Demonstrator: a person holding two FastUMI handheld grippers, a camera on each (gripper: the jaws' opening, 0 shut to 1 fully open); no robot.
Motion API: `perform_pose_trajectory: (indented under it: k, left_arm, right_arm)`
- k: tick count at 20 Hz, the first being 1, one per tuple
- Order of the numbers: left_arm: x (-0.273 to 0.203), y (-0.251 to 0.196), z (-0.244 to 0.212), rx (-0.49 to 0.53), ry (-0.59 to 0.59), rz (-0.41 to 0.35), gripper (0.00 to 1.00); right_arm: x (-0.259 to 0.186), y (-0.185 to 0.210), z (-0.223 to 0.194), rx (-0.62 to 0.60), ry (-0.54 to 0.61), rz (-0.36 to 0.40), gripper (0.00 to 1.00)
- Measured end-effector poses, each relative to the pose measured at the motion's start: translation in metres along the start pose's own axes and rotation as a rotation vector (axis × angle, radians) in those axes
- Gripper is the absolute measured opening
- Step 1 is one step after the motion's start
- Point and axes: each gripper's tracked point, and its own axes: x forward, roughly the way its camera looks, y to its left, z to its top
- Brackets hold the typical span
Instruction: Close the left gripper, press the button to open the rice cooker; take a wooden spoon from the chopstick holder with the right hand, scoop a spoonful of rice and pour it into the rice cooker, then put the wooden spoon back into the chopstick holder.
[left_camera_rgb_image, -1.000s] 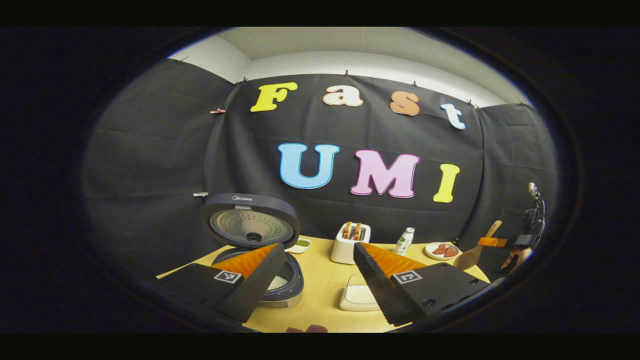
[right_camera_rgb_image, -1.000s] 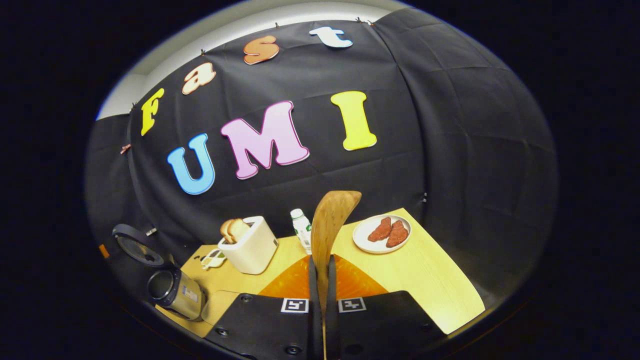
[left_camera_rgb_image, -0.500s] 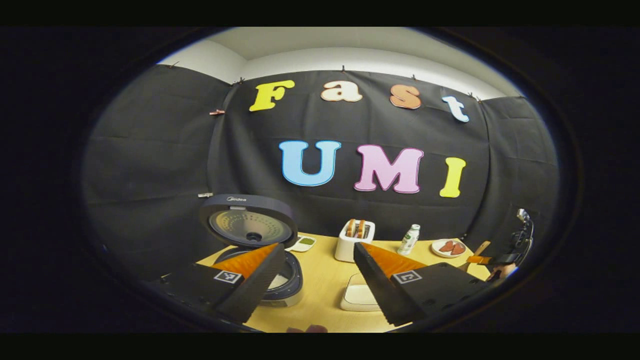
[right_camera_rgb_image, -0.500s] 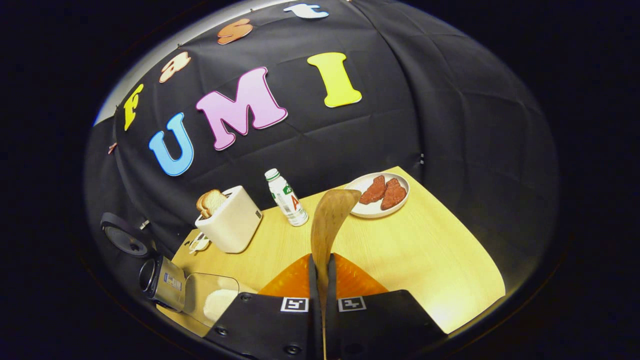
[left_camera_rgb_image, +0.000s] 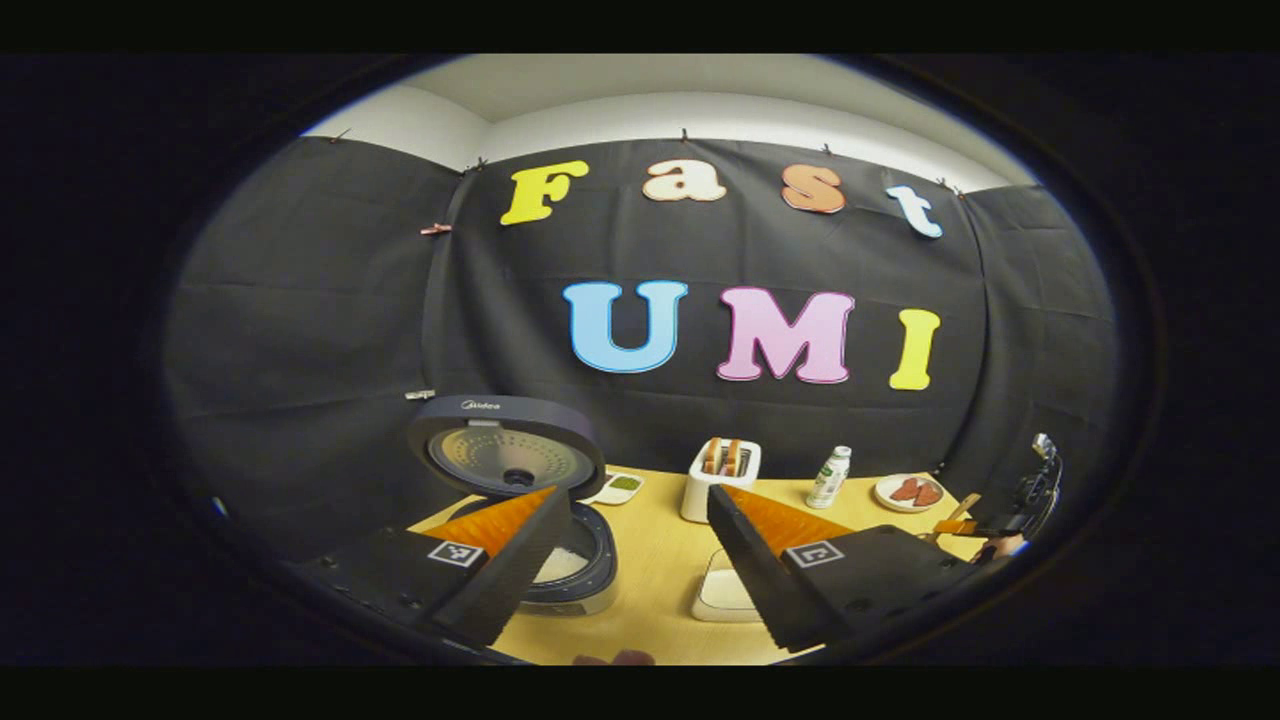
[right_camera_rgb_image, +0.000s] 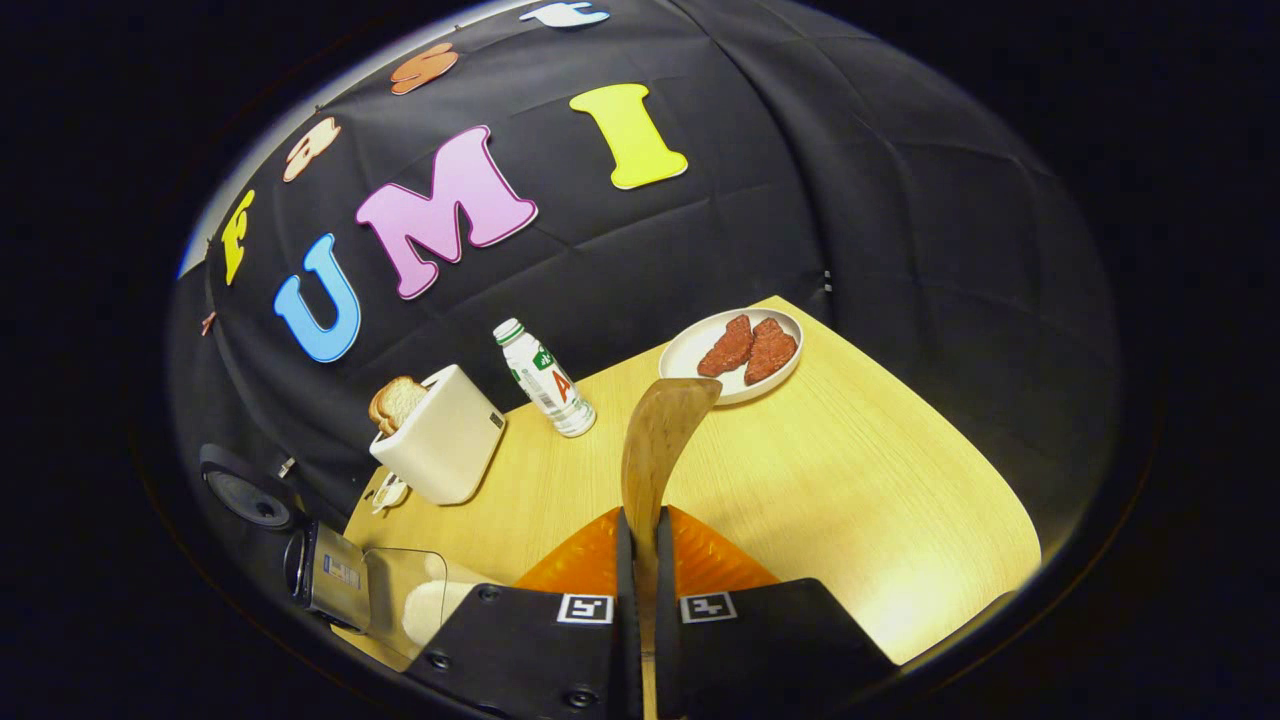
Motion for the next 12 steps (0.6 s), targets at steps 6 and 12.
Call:
perform_pose_trajectory:
  k: [6,12]
  left_arm:
    - [0.001,0.005,0.002,0.005,-0.003,-0.014,0.94]
    - [0.004,0.014,0.013,0.002,-0.032,-0.031,0.94]
  right_arm:
    - [-0.004,-0.009,0.007,0.067,-0.017,-0.011,0.36]
    - [-0.045,-0.025,0.027,0.026,-0.098,-0.099,0.89]
